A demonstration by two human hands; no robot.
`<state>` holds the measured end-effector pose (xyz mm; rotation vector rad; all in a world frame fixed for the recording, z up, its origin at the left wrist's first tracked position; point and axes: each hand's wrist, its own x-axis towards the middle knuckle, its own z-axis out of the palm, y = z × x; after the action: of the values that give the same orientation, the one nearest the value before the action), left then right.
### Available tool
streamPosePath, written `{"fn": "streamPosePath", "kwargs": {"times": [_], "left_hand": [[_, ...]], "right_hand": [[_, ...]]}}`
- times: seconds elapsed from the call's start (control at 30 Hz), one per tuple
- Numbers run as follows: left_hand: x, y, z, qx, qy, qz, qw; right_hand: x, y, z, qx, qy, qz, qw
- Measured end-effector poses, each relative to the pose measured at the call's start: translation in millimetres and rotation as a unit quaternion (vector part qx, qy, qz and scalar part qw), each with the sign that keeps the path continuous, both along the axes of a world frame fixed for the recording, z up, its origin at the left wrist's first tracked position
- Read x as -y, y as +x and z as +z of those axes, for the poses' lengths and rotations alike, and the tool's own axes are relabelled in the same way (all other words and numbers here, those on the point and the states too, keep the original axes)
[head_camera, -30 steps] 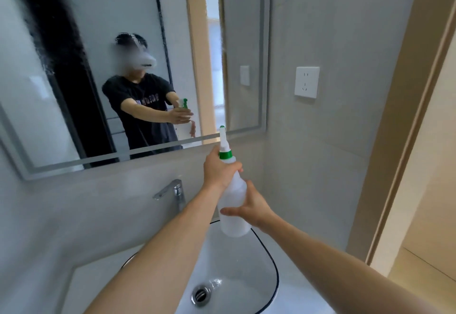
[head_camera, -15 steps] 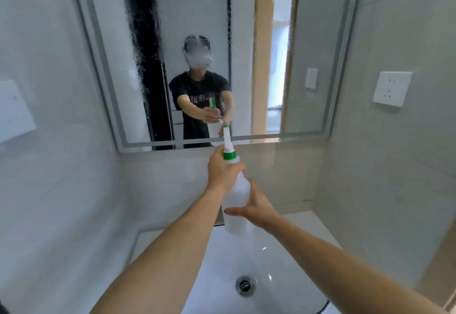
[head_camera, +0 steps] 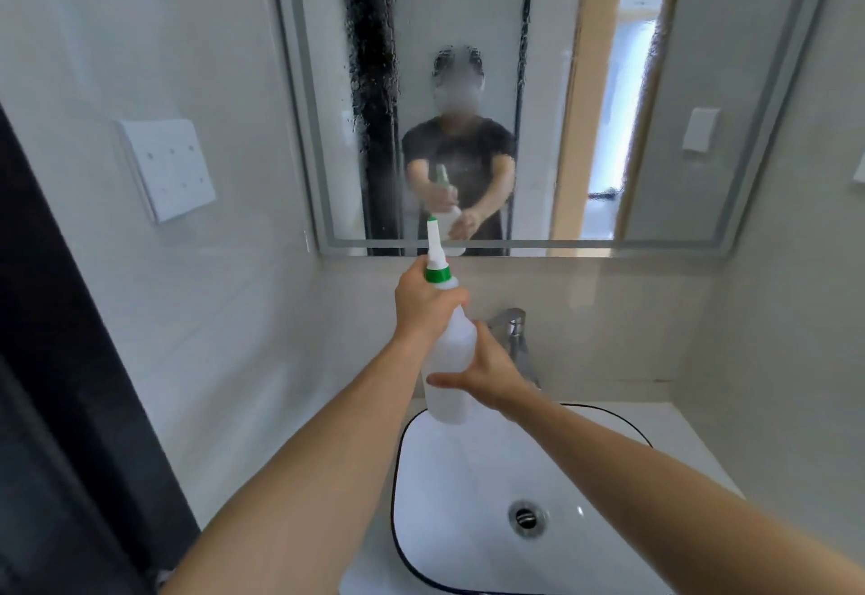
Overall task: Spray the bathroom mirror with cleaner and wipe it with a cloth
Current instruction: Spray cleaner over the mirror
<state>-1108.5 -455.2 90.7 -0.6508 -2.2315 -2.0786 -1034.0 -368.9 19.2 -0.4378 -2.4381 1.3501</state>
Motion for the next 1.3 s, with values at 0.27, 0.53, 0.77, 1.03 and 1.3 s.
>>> {"fn": "streamPosePath", "kwargs": {"times": [0.27, 0.53, 0.77, 1.03, 1.3], "left_hand": [[36, -10, -6, 0.002, 0.019, 0.036, 0.999], [60, -19, -9, 0.025, 0.020, 0.074, 0.997], [65, -31, 43, -0.026, 0.033, 0.048, 0.998], [63, -42, 182, -0.142, 0.092, 0.024, 0.985], [60, -38, 266, -0.187, 0.141, 0.011, 0.972]], "right_hand": [[30, -13, 3, 0.008, 0.013, 0.053, 0.998], [52, -21, 2, 0.017, 0.003, 0.093, 0.995], [54, -38, 48, -0.032, 0.024, 0.091, 0.995], [47, -58, 182, -0.150, 0.062, 0.090, 0.983], [44, -60, 263, -0.213, 0.078, 0.088, 0.970]]}}
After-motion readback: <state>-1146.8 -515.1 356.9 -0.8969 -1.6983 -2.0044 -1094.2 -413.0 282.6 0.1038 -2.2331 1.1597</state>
